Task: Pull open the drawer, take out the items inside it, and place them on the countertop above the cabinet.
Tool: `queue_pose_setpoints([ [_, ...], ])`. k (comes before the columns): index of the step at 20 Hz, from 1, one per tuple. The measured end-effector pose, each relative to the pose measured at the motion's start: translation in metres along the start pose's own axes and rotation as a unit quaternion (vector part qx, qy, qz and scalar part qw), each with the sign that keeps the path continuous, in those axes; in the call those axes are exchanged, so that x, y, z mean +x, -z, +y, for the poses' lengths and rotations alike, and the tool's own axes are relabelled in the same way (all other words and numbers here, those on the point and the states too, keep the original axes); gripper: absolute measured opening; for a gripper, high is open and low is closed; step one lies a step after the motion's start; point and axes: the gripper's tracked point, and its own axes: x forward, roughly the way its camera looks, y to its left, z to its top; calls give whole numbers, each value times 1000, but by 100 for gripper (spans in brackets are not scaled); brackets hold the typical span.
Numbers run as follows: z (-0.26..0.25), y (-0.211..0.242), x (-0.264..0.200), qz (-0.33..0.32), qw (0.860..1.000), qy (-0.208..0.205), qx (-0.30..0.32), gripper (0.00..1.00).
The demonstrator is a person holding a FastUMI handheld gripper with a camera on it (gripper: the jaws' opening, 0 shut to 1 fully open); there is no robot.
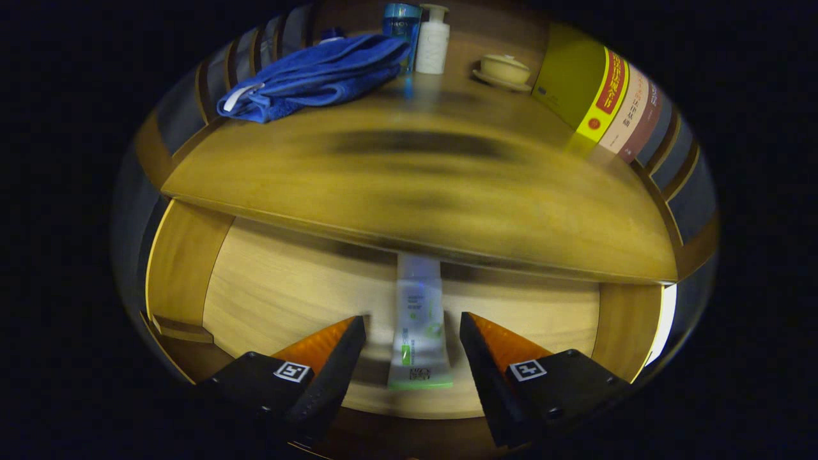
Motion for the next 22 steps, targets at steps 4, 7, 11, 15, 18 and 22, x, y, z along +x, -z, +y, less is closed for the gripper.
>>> queue_pose_setpoints([
  [4,2,9,7,40,999,5,-6,95],
  [7,6,6,5,56,998,-8,4,93],
  [11,5,-17,-13,61,998,-15,23,67],
  [15,9,-69,-53,47,997,-44,46,53],
  [18,5,-121,-92,33,996,-59,57,53],
  [22,-18,-119,-151,3,995,-72,67,46],
])
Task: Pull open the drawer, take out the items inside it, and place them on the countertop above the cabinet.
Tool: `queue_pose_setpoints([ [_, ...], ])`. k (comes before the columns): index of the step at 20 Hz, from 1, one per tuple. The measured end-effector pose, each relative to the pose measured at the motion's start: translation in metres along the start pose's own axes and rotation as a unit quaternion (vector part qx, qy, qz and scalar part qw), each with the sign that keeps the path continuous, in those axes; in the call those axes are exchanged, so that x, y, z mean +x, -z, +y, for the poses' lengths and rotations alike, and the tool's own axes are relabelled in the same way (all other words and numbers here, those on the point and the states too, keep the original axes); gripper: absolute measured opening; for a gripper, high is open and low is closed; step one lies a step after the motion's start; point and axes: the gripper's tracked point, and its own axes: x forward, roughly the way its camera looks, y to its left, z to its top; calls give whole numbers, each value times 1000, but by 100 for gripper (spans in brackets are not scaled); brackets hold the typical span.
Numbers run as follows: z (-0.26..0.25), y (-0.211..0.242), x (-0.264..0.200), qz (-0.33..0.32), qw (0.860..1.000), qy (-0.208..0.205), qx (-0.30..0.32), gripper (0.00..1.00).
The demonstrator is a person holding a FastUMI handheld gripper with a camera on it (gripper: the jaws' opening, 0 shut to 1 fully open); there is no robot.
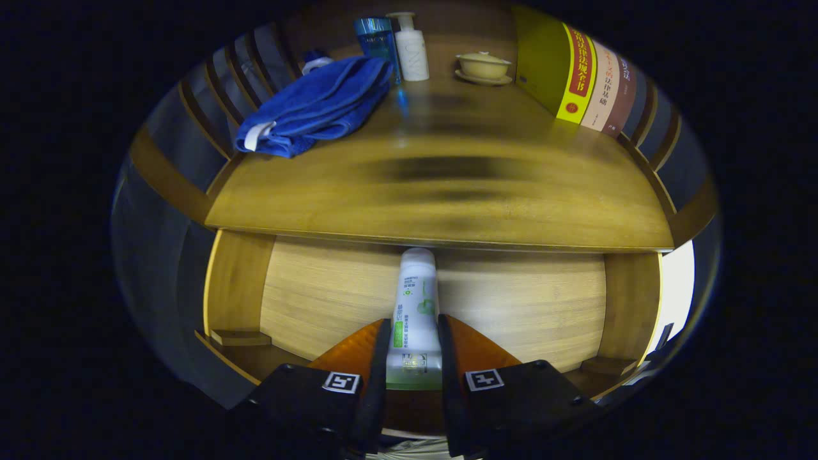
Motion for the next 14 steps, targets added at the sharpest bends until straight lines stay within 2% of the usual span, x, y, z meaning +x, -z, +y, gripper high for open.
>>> queue_pose_setpoints([
  [1,25,-3,28,-5,1000,1,0,46],
  [3,22,-5,-12,-14,1000,-10,-4,46],
  [11,42,7,-91,-92,994,-45,-25,46],
  [12,37,-5,-113,-119,992,-34,8,28],
  [13,27,-18,-118,-144,989,-14,-5,10],
  [14,1,-32,-129,-171,984,38,-30,10],
])
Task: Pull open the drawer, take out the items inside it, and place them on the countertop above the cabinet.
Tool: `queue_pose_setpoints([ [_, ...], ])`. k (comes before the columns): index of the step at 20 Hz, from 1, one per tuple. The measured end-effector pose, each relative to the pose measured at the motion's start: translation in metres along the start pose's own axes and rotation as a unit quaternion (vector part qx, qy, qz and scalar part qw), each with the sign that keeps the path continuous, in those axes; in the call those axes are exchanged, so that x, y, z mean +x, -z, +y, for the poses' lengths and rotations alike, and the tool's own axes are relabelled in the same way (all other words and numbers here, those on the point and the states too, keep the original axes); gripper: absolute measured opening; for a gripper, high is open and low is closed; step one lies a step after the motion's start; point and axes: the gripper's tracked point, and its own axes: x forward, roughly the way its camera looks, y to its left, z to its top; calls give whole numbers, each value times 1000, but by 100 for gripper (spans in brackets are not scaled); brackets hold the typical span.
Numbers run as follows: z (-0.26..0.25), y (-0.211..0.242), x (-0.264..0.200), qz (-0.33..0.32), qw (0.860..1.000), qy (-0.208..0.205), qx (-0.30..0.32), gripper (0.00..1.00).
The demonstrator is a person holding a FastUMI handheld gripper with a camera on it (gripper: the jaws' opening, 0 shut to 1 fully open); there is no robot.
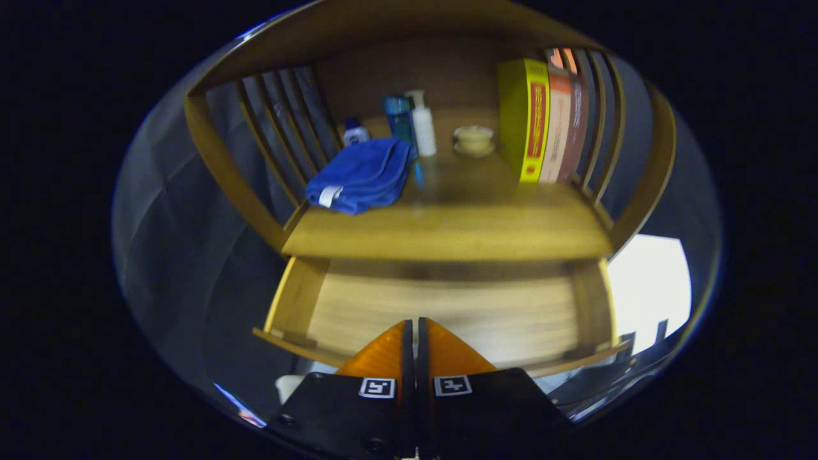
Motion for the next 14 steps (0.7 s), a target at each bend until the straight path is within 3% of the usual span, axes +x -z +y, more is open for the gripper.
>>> queue_pose_setpoints([
  [1,-13,-3,-1,-6,999,27,-22,9],
  [5,15,22,12,39,999,-23,-2,11],
  [7,24,37,33,65,998,-24,-10,27],
  [9,39,48,56,86,995,-30,-28,35],
  [14,73,61,112,140,984,-40,-105,69],
])
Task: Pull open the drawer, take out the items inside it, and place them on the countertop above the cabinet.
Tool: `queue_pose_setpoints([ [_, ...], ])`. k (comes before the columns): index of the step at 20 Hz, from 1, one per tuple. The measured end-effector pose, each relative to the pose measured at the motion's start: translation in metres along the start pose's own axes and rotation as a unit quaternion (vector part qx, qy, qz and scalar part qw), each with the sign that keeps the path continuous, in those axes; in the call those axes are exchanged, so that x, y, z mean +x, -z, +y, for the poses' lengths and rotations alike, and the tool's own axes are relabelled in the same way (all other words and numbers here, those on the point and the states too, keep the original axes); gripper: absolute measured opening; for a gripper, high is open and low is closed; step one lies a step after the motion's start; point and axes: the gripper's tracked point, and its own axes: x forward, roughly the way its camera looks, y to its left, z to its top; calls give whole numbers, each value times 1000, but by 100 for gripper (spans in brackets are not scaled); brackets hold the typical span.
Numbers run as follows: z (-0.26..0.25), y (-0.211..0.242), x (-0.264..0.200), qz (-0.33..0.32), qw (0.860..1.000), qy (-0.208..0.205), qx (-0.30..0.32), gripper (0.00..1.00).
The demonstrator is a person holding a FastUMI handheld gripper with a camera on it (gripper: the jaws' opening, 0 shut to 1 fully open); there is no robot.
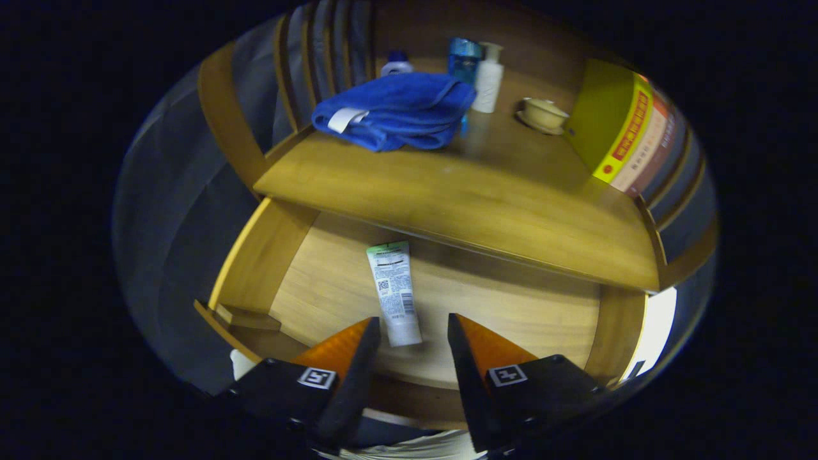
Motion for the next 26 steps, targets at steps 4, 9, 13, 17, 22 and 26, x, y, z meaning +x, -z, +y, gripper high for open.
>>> queue_pose_setpoints([
  [4,1,4,34,41,999,10,-34,82],
  [9,2,8,63,67,997,8,-36,86],
  [13,5,21,72,89,996,-2,-14,83],
  [17,-3,14,57,81,997,-4,14,50],
  [22,-19,-26,-18,57,997,-45,34,46],
  [26,-36,-20,-69,37,998,-43,33,46],
])
